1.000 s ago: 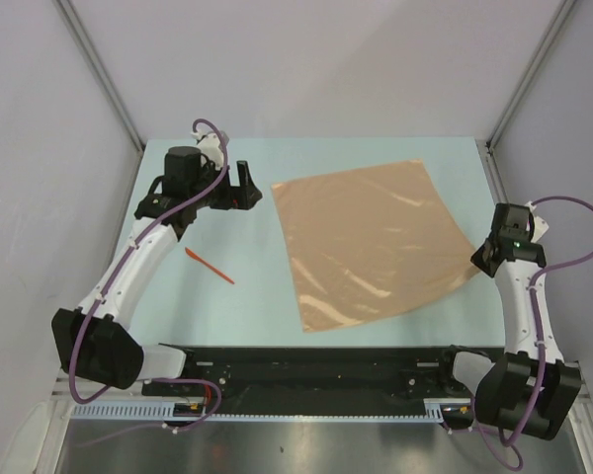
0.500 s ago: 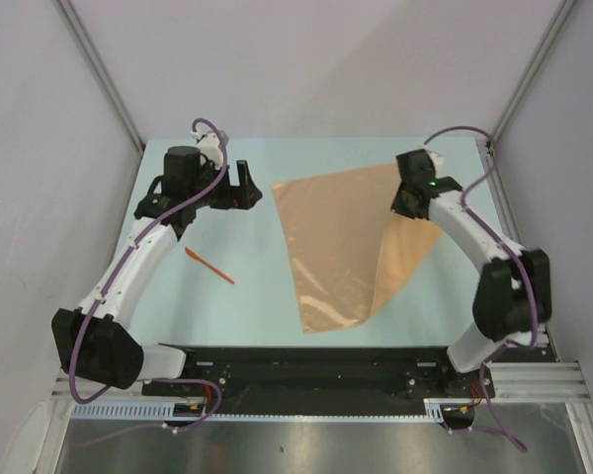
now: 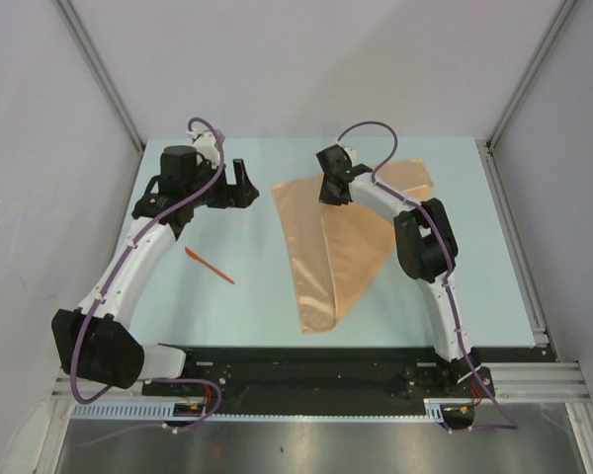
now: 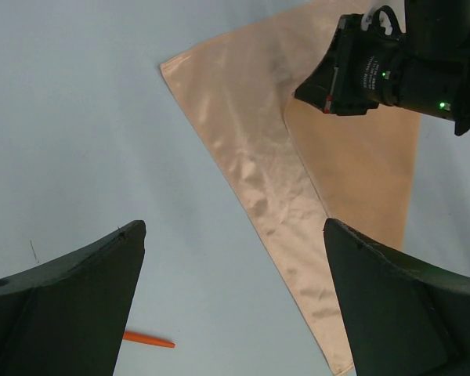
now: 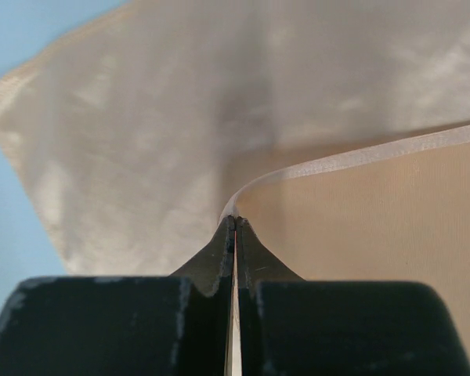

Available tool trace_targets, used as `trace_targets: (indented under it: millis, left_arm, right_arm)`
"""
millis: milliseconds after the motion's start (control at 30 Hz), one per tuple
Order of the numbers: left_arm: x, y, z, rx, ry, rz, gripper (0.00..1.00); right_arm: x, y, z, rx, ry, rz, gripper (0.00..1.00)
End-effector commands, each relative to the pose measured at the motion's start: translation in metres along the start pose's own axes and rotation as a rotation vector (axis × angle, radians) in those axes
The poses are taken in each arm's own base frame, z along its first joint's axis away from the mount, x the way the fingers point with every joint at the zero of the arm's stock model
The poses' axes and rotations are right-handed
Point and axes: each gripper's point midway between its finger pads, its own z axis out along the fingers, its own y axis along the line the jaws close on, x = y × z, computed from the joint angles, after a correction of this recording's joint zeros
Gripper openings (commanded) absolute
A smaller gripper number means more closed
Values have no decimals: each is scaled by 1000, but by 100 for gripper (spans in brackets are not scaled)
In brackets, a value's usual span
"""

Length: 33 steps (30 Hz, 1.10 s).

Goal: Fold the napkin, place the utensils inside, and roll it up
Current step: Fold the napkin

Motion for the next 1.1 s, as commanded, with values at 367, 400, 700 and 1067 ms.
trace_targets:
  millis: [367,400,700,1067]
  left_arm:
    - [-9,-2,-4,30,-33,-13,100]
    - [-9,-2,-3,30,-35,-13,100]
    - [-5,-2,1,46,-17,-29,100]
    - [-6,0,0,52,-21,-38,100]
  right_arm:
    - [-35,92,35,-262,-132,113,0]
    - [-37,97,35,-283,-139,116,0]
    - [-42,140,34,-415,-172,129,0]
    - [-38,159,48,-468,-170,159,0]
